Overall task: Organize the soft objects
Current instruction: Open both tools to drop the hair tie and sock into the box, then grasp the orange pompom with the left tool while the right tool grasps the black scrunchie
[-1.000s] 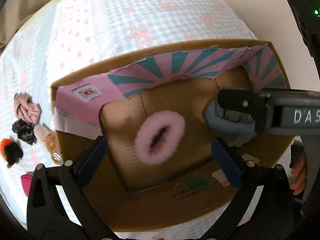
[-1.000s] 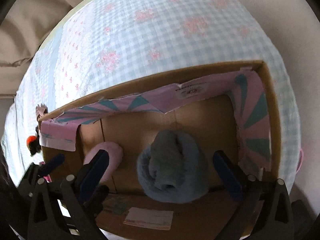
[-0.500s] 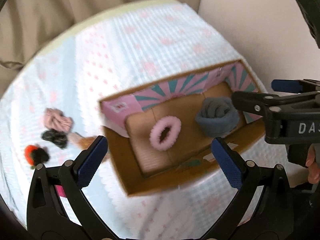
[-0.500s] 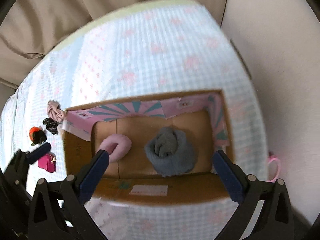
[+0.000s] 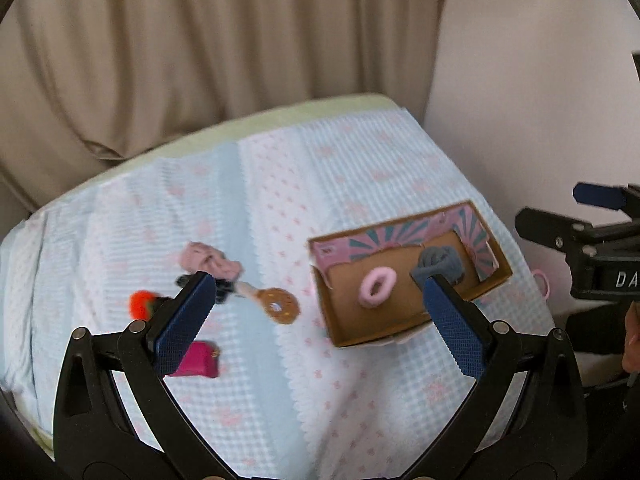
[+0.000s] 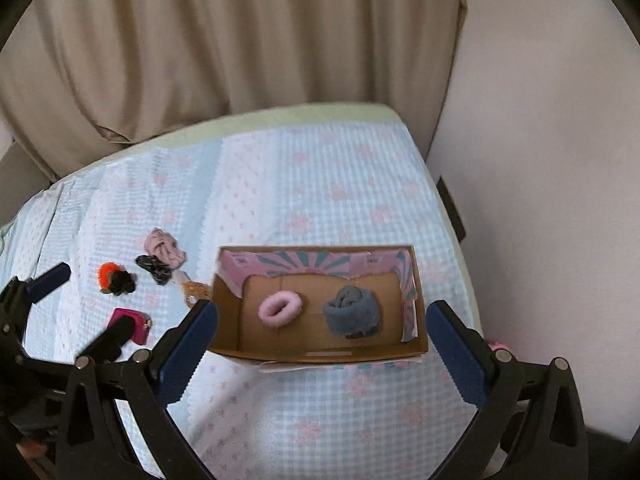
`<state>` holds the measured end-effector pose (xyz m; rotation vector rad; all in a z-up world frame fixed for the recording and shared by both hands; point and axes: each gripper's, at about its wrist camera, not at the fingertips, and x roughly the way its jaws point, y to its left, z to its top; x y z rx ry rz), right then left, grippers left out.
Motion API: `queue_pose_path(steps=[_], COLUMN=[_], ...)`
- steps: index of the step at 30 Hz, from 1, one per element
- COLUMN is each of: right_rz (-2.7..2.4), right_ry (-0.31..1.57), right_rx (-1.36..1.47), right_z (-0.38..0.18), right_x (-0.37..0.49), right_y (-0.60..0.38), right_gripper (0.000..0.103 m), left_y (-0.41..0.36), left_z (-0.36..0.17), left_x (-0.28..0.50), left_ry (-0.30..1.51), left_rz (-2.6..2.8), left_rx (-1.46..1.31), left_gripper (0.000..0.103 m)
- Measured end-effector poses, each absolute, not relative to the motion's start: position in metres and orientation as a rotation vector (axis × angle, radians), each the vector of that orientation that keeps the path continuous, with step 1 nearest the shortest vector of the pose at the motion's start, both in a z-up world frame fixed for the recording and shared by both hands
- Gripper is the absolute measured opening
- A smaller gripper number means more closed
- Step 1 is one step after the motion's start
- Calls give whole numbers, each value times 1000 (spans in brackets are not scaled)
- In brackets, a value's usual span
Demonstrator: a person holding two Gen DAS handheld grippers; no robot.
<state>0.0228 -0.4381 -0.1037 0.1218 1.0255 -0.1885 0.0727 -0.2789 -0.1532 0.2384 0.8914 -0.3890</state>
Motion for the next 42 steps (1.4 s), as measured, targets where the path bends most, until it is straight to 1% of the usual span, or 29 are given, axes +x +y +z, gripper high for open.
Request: queue_pose_path(steps=[4, 9, 13, 20, 24, 30, 35, 42], right_rz=[-141, -78, -3, 89, 112, 120, 94, 62], right_ry=[971, 933, 902, 890, 887, 902, 946, 1009], right_rx=[132, 136, 114, 119, 108, 103, 93, 96], right_z=[-80, -69, -63, -68, -76, -98, -130, -190], right_x=[10, 6, 8, 18, 28, 52, 79, 117], right_y=[-412, -380, -350, -298, -270, -222, -186, -152], right_gripper=[103, 103, 103, 103, 103, 103, 103, 103], left_y=[-243, -198, -162, -94, -59, -12, 17, 46], left_z=[-126, -106, -101, -109, -122, -158, -194, -250], left_x=[58, 44, 35, 30, 33, 51, 76, 111], left_ry=[835, 804, 797, 799, 820, 890, 961, 1025], left_rz=[-341, -263, -189, -107, -102, -157, -200, -211], left_rx=[197, 156, 124, 74, 37, 27, 30, 54], left_gripper=[103, 103, 103, 103, 103, 103, 103, 103])
